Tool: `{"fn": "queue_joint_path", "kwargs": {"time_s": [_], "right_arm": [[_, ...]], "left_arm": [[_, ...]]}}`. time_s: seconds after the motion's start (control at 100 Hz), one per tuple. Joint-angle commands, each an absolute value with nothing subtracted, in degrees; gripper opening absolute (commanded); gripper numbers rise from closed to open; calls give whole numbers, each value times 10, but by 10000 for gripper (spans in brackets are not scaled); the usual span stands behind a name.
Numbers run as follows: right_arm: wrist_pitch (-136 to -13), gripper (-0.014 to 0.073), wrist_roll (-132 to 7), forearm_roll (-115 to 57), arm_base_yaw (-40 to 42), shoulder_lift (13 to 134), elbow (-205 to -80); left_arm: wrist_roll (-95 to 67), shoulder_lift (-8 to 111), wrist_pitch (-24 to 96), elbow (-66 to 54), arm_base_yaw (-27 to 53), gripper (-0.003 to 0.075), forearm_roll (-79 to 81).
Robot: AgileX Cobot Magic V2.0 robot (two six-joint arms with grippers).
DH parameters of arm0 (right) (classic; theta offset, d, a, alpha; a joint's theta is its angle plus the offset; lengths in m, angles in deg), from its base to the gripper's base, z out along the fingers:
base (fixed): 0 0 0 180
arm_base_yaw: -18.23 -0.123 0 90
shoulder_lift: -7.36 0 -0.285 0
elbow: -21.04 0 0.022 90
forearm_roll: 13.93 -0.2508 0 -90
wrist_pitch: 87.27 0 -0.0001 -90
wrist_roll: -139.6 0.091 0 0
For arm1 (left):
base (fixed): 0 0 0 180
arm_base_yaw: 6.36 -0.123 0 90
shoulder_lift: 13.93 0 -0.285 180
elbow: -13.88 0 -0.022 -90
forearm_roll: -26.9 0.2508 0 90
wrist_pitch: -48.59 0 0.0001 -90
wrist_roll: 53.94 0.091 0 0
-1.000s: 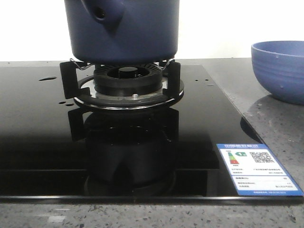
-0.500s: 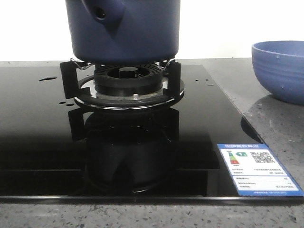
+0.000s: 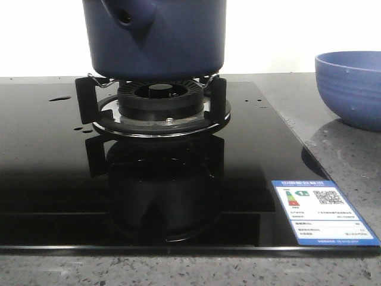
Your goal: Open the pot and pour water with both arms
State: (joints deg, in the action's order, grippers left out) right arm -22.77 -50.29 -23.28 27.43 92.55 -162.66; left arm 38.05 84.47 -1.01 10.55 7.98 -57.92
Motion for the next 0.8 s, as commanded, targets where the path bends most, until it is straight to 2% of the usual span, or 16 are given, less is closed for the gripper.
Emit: {"fn": "queue_joint_path", "kwargs": {"time_s": [0.0,0.17,0.24,0.28,0.35,0.42,0.46,0.48,0.62,0.79], "right_arm": [[-254,517,-508,-239,279,905,-1644],[-272,512,-515,-286,279,896,-1644],[-293,456,-538,-338,279,888,-1644],[-312,392,-548,-367,277,884,-1643],[-341,234,-577,-427,276,876,-1641],[-374,36,-623,-489,276,866,-1632],[-393,-78,-655,-526,276,859,-1621],[-405,-67,-663,-544,276,854,-1614],[-493,-52,-774,-631,259,812,-1545],[-629,-52,-892,-684,199,740,-1431]], "left_arm": [[378,801,-22,131,68,609,-626],[368,750,-25,140,2,608,-626],[343,732,-25,140,-33,576,-626],[317,724,-22,140,-52,538,-626],[267,713,-21,140,-90,401,-619],[233,703,-26,140,-124,195,-596],[229,698,-38,140,-141,52,-579],[229,694,-44,140,-149,-21,-571],[228,659,-39,112,-179,-20,-563],[243,574,136,18,-168,-20,-564]]}}
